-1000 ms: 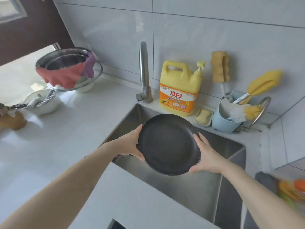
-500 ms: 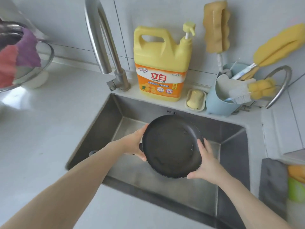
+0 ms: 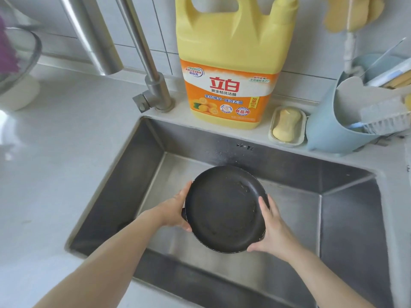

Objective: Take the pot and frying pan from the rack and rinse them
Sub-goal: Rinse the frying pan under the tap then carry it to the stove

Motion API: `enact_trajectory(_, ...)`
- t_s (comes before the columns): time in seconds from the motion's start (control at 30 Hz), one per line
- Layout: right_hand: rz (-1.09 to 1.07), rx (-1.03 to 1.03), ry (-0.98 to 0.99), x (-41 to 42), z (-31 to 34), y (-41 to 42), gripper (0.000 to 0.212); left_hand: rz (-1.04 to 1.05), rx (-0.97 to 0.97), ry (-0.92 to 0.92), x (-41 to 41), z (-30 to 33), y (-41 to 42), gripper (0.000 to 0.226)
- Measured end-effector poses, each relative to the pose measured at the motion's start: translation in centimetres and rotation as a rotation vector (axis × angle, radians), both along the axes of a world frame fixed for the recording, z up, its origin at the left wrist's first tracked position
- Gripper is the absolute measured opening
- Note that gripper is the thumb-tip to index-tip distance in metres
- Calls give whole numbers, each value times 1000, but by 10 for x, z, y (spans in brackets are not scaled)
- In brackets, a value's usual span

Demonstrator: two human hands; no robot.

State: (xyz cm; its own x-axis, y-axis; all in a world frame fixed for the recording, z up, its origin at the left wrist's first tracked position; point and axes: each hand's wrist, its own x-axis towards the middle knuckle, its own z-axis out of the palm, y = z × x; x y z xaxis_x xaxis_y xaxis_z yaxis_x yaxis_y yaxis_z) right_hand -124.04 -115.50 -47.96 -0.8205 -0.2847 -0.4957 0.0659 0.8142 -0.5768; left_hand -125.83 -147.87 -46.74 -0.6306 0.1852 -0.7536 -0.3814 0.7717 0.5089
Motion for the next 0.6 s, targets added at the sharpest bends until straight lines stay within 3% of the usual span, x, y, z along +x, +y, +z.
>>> enact_trajectory(0.6,96,82,55,10,-31,-27,145,6,-43,24,20,-41,-23,139)
